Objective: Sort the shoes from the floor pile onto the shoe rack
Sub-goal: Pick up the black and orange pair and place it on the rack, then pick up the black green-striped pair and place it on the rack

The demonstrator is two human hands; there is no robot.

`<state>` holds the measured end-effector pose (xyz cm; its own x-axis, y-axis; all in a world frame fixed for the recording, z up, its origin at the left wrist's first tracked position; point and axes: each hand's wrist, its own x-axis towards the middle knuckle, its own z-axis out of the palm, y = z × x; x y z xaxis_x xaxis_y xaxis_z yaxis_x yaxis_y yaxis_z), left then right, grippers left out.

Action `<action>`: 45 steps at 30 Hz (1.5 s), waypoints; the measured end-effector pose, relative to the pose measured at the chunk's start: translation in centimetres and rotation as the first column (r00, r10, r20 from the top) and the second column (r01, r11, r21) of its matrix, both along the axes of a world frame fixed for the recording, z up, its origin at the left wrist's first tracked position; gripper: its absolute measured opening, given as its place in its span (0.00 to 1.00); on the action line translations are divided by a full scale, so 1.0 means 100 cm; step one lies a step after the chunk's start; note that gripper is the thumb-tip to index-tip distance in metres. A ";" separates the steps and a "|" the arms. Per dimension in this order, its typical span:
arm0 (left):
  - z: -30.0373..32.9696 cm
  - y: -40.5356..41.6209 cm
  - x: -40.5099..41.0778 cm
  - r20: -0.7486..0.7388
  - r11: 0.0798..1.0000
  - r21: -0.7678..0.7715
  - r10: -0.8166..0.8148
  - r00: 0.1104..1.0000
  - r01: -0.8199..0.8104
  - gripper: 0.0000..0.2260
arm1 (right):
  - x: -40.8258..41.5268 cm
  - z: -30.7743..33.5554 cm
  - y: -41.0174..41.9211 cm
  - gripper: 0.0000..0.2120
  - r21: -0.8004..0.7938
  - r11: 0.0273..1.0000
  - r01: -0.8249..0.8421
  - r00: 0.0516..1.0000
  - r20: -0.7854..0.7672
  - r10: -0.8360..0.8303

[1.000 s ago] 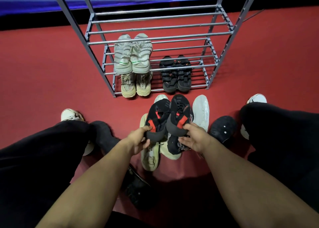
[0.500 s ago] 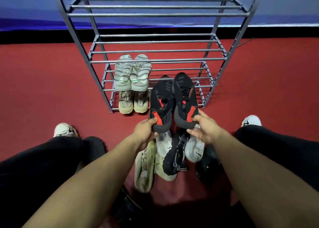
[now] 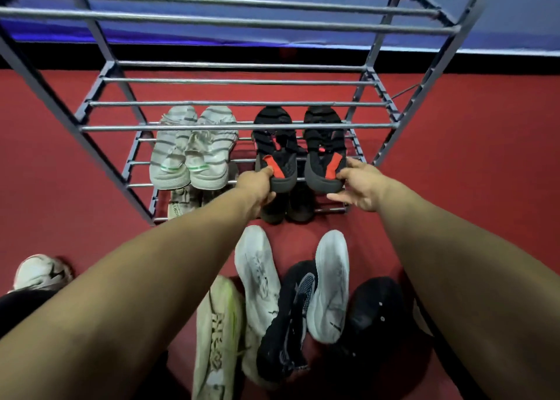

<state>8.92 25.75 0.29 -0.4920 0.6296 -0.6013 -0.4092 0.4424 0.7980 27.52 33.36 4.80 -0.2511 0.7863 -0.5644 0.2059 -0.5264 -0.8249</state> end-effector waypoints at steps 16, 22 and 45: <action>-0.019 0.008 -0.012 -0.530 0.910 -0.314 -0.403 0.746 0.269 0.28 | -0.017 -0.026 0.031 0.27 0.110 0.970 -0.215 0.892 0.427 0.149; -0.006 -0.060 0.018 -0.528 0.919 -0.247 -0.392 0.753 0.306 0.22 | -0.003 -0.029 -0.045 0.29 0.240 0.947 -0.211 0.890 0.449 0.084; -0.083 -0.264 0.122 -0.339 0.670 -0.566 -0.721 0.604 0.481 0.24 | 0.081 -0.138 -0.289 0.19 -0.133 0.990 -0.042 0.850 0.516 0.105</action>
<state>21.08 -0.62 -7.99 -0.3763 0.6688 -0.6412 0.4726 0.7338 0.4881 35.57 4.41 -8.99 0.0502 0.7004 -0.7120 0.6302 -0.5753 -0.5214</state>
